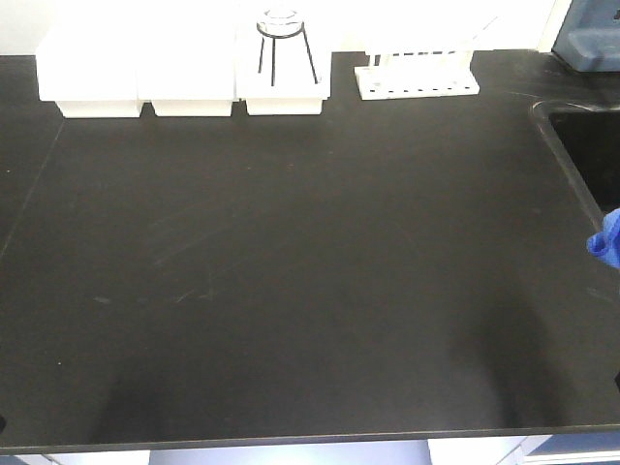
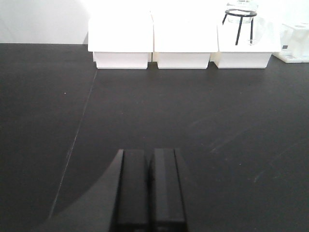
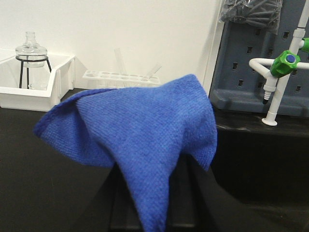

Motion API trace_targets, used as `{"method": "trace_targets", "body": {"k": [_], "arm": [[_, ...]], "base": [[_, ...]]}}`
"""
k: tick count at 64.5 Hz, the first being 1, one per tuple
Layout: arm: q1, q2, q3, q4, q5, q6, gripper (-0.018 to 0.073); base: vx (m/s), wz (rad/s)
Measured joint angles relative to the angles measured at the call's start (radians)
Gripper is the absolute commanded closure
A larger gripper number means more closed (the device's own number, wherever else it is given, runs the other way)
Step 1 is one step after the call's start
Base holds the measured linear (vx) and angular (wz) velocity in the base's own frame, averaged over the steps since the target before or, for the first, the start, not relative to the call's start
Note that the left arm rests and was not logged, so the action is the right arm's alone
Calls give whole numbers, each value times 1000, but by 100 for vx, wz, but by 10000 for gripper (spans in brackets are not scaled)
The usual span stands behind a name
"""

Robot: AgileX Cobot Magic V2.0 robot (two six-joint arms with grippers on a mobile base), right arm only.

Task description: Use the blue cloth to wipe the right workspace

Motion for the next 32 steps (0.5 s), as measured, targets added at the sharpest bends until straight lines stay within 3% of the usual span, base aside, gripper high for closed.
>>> {"method": "trace_targets", "body": {"k": [32], "arm": [[0, 1, 0, 0, 0, -1, 559]], "base": [[-5, 4]]}}
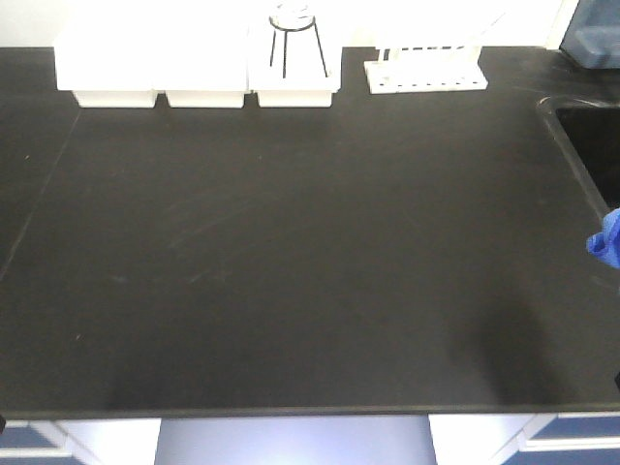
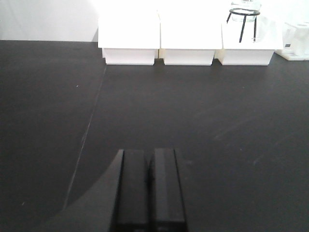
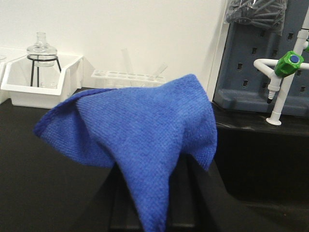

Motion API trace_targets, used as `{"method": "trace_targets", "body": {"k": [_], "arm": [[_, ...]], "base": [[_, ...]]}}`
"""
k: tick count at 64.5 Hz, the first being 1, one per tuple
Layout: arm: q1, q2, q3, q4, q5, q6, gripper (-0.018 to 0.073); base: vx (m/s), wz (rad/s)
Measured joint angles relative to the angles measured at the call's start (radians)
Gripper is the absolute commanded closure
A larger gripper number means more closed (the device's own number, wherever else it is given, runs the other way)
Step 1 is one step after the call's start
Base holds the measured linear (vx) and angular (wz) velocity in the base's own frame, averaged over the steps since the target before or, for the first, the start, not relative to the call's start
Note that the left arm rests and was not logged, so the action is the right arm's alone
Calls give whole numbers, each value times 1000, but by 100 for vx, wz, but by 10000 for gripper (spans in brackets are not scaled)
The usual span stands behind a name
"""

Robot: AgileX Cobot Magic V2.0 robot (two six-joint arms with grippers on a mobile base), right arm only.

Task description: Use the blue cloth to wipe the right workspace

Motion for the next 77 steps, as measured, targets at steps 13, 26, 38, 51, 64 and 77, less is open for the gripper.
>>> {"method": "trace_targets", "body": {"k": [13, 26, 38, 51, 64, 77], "arm": [[0, 0, 0, 0, 0, 0, 559], [0, 0, 0, 0, 0, 0, 559], [0, 0, 0, 0, 0, 0, 559], [0, 0, 0, 0, 0, -1, 559], [0, 0, 0, 0, 0, -1, 559], [0, 0, 0, 0, 0, -1, 559]], "base": [[-22, 5], [-28, -1], [-33, 0], [-35, -7], [-37, -22], [-38, -36]]}}
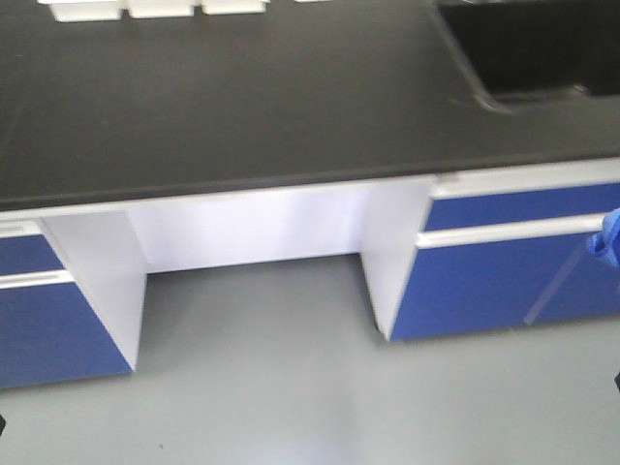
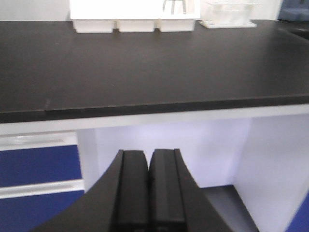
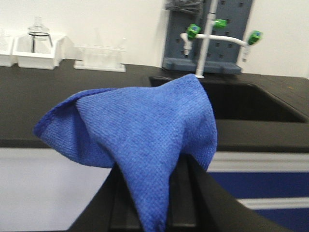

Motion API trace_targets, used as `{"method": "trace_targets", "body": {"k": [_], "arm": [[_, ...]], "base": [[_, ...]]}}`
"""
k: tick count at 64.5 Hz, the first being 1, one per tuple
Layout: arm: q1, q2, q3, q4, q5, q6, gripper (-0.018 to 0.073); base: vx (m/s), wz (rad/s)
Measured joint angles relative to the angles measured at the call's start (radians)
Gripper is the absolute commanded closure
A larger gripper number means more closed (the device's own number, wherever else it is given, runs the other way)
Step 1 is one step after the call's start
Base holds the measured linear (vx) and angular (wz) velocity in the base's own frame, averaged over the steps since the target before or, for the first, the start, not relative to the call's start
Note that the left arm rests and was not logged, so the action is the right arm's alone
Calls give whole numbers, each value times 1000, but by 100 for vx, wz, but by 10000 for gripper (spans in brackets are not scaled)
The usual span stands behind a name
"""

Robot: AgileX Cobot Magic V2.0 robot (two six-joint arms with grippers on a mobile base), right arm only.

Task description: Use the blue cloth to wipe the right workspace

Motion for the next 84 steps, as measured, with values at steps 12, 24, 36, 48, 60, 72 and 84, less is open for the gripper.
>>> {"method": "trace_targets", "body": {"k": [12, 24, 36, 48, 60, 72, 84], "arm": [[0, 0, 0, 0, 0, 0, 559], [0, 0, 0, 0, 0, 0, 559], [0, 0, 0, 0, 0, 0, 559], [0, 0, 0, 0, 0, 0, 559], [0, 0, 0, 0, 0, 0, 559], [0, 0, 0, 0, 0, 0, 559], [0, 0, 0, 0, 1, 0, 559]], "base": [[-37, -44], [-34, -52], [-29, -67], [-24, -86], [-20, -90], [-16, -89], [-9, -79]]}}
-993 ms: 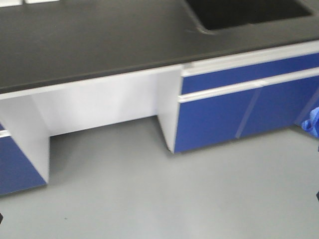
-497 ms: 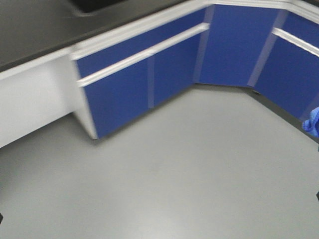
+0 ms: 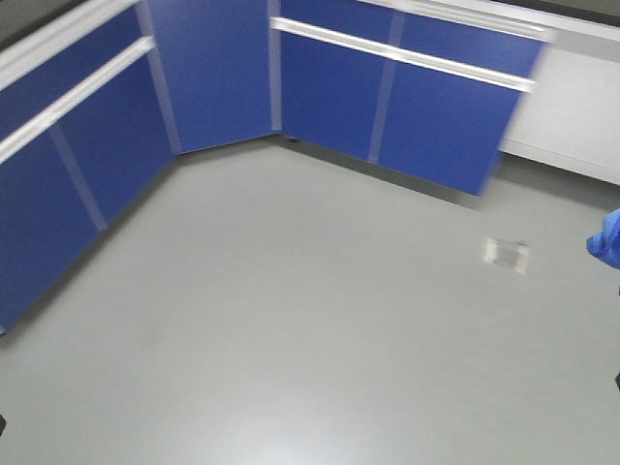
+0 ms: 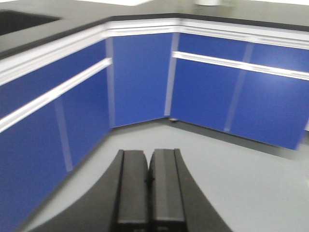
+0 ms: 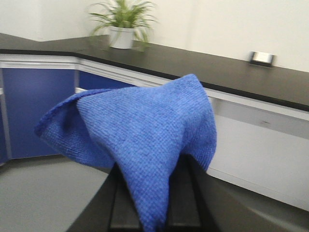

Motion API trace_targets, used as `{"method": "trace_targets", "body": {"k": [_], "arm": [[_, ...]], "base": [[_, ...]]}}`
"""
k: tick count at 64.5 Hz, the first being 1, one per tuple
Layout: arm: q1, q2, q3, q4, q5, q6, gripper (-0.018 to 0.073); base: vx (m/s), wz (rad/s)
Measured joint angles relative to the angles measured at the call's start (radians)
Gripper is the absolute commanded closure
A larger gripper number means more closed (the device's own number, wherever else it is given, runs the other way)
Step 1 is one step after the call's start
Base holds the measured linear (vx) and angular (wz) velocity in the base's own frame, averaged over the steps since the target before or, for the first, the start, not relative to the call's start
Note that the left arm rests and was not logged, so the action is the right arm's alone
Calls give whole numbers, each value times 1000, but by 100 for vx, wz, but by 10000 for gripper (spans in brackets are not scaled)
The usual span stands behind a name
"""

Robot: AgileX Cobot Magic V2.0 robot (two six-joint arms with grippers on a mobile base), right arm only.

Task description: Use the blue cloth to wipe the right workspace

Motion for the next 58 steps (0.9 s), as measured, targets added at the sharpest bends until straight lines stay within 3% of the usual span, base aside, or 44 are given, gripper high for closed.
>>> {"method": "trace_targets", "body": {"k": [58], "arm": [[23, 0, 0, 0, 0, 0, 559]], "base": [[10, -59]]}}
